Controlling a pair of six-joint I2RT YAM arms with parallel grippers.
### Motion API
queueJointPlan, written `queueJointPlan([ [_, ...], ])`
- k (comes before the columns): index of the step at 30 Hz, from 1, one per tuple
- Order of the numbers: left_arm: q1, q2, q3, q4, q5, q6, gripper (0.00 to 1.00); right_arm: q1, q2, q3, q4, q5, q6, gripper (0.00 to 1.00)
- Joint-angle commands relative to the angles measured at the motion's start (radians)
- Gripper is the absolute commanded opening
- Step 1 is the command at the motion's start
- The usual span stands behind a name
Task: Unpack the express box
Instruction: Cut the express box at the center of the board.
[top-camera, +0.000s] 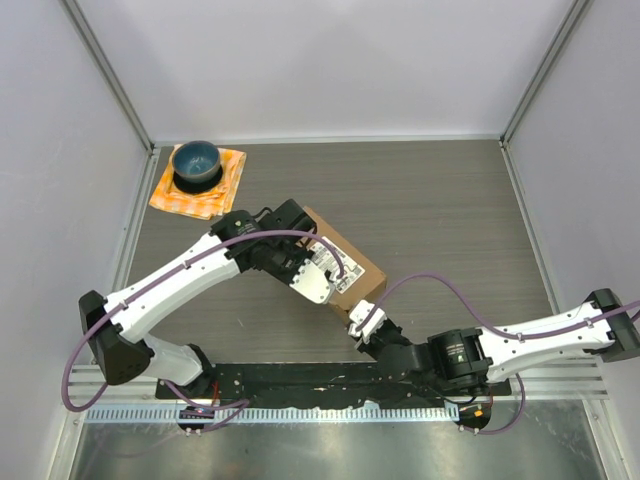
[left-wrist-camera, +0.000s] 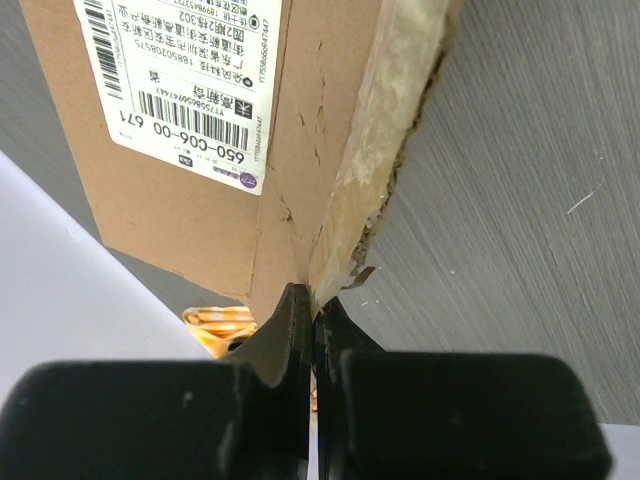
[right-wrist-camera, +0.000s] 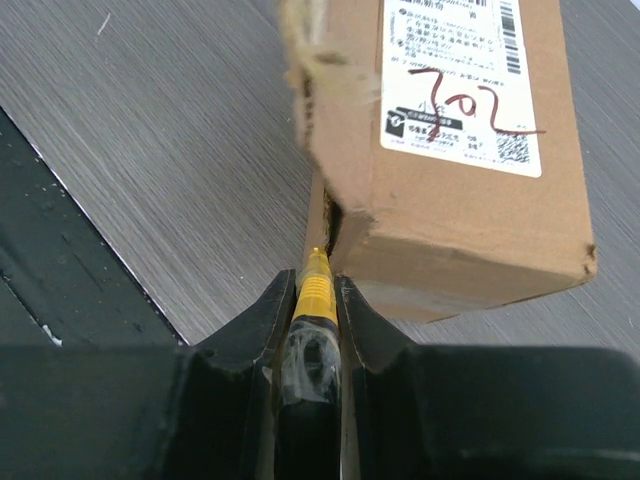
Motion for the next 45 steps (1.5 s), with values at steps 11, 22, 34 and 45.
queueJointPlan([
  [11,0.005,0.037,0.054,-0.097,-0.059,-0.011,0.00,0.005,0.019,-0.021,0.073,0.079,0.007,0.01],
  [22,0.005,0.040,0.054,-0.142,-0.066,0.003,0.00,0.008,0.005,-0.041,0.170,0.108,-0.154,0.01],
  [34,0.005,0.042,0.065,-0.154,-0.048,-0.006,0.00,0.004,0.035,-0.060,0.136,0.116,-0.054,0.01],
  [45,0.005,0.031,0.056,-0.169,-0.052,-0.003,0.00,-0.025,0.058,-0.123,0.290,0.122,-0.077,0.01],
])
